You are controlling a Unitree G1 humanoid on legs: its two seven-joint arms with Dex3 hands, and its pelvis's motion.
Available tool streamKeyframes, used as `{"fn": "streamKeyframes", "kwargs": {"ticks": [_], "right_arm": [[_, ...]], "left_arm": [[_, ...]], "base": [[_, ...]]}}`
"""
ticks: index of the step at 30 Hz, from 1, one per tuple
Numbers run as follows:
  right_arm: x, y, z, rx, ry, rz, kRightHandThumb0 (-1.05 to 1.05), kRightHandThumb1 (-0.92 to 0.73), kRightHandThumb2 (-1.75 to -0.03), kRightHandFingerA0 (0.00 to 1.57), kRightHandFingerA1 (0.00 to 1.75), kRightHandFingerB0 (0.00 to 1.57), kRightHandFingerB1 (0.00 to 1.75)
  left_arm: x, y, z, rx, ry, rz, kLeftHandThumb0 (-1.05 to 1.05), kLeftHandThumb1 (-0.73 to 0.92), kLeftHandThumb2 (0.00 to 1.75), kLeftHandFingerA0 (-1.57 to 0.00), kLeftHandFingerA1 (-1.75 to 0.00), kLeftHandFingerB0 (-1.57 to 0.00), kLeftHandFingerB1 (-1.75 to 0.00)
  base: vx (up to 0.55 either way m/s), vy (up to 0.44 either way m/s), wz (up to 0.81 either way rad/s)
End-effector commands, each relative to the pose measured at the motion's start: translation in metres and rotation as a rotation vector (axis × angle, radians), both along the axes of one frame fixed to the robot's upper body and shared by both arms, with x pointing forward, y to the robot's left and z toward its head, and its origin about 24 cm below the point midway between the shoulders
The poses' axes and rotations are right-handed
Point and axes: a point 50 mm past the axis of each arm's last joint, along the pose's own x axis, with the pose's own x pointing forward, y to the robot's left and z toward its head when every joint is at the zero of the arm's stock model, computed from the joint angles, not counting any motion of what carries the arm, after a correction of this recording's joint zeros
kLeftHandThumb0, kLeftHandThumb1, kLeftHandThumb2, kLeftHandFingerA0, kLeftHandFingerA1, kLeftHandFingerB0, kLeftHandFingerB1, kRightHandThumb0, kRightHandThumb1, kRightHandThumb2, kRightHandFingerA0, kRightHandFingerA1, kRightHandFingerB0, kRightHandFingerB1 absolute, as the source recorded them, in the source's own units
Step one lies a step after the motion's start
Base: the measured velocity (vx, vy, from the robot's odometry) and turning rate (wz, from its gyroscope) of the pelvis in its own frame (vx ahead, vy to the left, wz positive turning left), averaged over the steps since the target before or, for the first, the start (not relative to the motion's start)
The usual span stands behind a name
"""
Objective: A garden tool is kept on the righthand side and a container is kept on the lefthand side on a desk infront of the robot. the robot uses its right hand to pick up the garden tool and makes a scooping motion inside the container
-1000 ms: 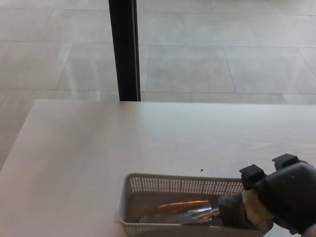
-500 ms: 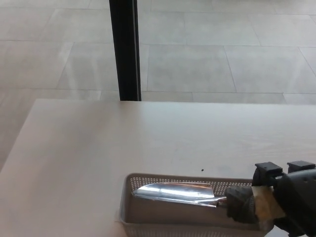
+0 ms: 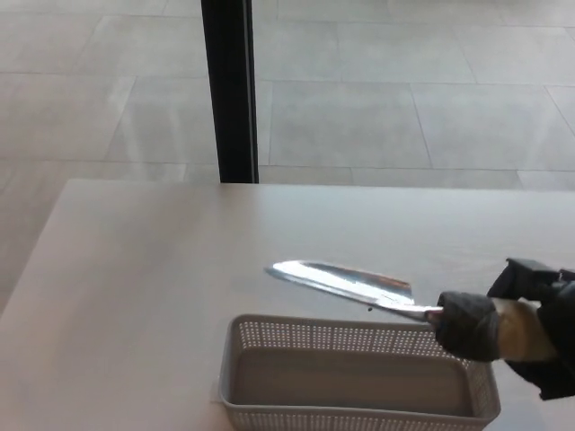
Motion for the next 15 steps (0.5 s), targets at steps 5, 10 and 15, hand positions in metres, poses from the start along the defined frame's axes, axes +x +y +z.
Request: {"fn": "streamKeyframes", "kwargs": {"ticks": [5,10,15], "right_arm": [[0.029,-0.081,0.080,0.258,-0.251,-0.192,-0.23,-0.49,-1.00,1.18,1.35,0.94,1.19],[0.032,-0.094,0.083,0.228,-0.247,-0.232,-0.21,-0.49,-1.01,1.20,1.37,0.97,1.23],[0.036,-0.105,0.066,0.160,-0.196,-0.286,-0.19,-0.57,-0.81,0.90,1.75,0.83,1.35]], "left_arm": [[-0.013,0.008,0.006,0.030,0.014,0.033,-0.62,-0.10,1.08,-0.99,-1.05,-0.87,-0.96],[-0.017,0.007,0.004,0.034,0.025,0.044,-0.60,-0.09,1.07,-0.99,-1.02,-0.90,-0.94],[-0.018,0.007,0.004,0.043,0.037,0.055,-0.58,-0.10,1.05,-1.02,-1.03,-0.91,-0.94]], "base": [[0.00,0.000,0.00],[0.00,0.000,0.00],[0.00,0.000,0.00]]}}
